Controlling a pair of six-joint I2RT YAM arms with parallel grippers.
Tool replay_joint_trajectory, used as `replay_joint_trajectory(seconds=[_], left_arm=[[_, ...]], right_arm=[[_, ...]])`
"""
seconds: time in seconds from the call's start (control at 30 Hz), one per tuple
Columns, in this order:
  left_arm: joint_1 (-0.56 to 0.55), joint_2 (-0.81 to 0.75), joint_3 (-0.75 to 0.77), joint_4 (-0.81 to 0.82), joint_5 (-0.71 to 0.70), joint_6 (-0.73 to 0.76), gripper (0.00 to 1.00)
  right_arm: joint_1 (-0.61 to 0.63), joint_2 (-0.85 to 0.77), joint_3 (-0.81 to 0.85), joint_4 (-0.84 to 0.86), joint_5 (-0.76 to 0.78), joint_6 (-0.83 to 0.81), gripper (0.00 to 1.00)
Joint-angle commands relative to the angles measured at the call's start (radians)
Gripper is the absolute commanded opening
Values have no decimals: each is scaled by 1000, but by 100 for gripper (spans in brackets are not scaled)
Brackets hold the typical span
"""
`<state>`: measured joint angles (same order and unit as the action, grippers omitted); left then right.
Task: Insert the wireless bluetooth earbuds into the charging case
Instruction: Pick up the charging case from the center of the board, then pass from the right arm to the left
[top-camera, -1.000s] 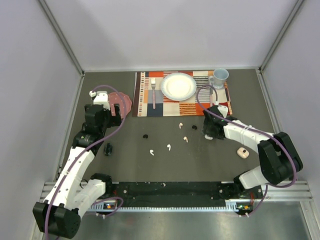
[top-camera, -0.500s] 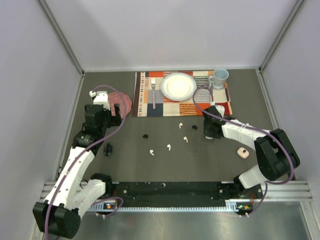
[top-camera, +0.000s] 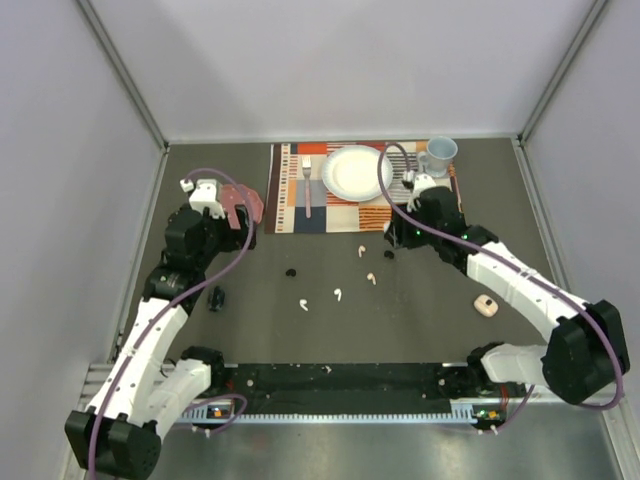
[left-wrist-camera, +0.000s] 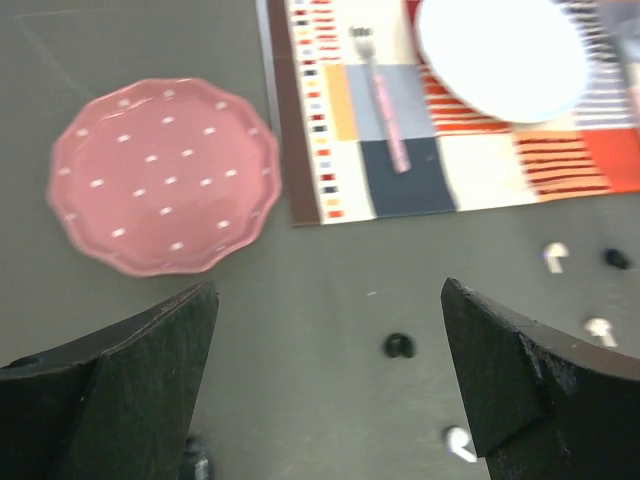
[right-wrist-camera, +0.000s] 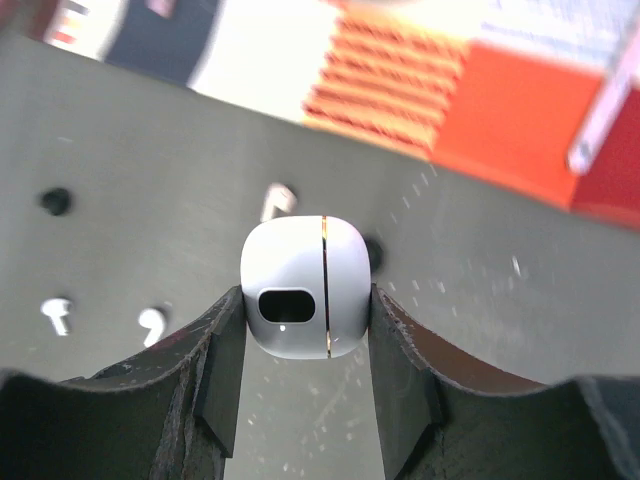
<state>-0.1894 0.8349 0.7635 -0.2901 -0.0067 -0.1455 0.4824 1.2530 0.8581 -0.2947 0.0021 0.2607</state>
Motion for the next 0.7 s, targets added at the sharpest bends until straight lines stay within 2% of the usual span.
replay_joint_trajectory(seconds=[0.0, 0.03, 0.07, 0.17, 0.33, 0.4, 0.5, 0.67], left_arm=[[2, 29, 58, 97, 241, -164, 99], [2, 47, 77, 88, 288, -170, 99], [1, 84, 97, 82, 420, -174, 99], [1, 148, 158, 92, 604, -213, 99], [-1, 191, 215, 135, 778, -282, 99], [-4, 213, 238, 140, 857, -296, 99], [-22, 234, 260, 144, 906, -315, 99], [-151, 291, 292, 120, 893, -266, 99]], right_arm=[[34, -27, 133, 62, -252, -188, 24], [45, -41, 140, 63, -251, -243, 25], [59, -53, 145, 72, -241, -286, 25], [128, -110, 115, 138, -217, -435, 25], [225, -230, -48, 320, -223, -702, 20], [228, -270, -76, 365, -232, -722, 20], [239, -285, -70, 342, -246, -765, 18], [262, -310, -94, 371, -275, -854, 14]])
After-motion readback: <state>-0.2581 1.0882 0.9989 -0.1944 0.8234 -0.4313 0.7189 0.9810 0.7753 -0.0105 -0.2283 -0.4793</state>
